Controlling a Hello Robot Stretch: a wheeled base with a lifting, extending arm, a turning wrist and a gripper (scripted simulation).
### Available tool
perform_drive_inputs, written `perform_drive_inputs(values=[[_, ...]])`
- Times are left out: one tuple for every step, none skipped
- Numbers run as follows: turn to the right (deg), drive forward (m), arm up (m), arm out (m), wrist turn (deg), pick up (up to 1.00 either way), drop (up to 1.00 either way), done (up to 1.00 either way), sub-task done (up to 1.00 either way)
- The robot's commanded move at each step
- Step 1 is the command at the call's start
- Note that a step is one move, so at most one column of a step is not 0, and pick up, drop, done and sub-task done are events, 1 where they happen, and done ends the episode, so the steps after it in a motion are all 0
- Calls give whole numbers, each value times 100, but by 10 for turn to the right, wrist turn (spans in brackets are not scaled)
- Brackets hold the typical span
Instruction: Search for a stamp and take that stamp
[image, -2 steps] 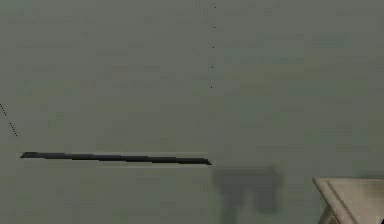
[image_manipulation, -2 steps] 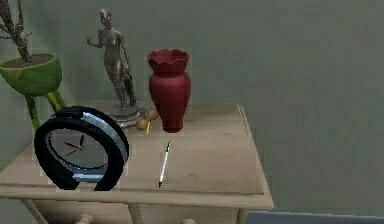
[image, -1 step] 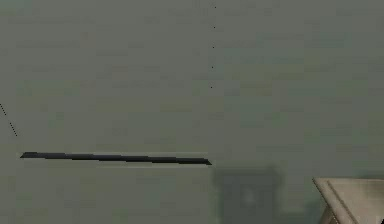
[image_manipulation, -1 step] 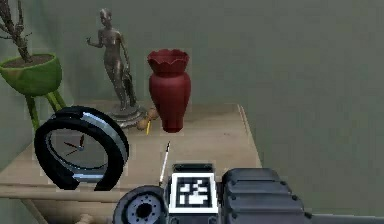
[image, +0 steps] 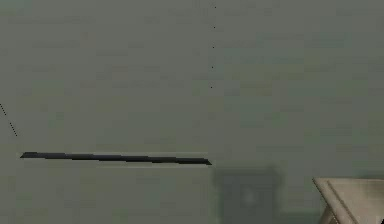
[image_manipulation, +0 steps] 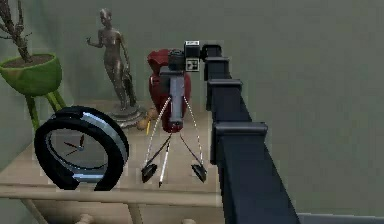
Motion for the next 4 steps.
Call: perform_drive_inputs(values=[[0, 0, 0, 0, 450, 0, 0, 0, 0], [0, 0, 0, 0, 450, 0, 0, 0, 0], [0, 0, 0, 0, 390, 0, 0, 0, 0], [0, 0, -12, 0, 0, 0, 0, 0, 0]])
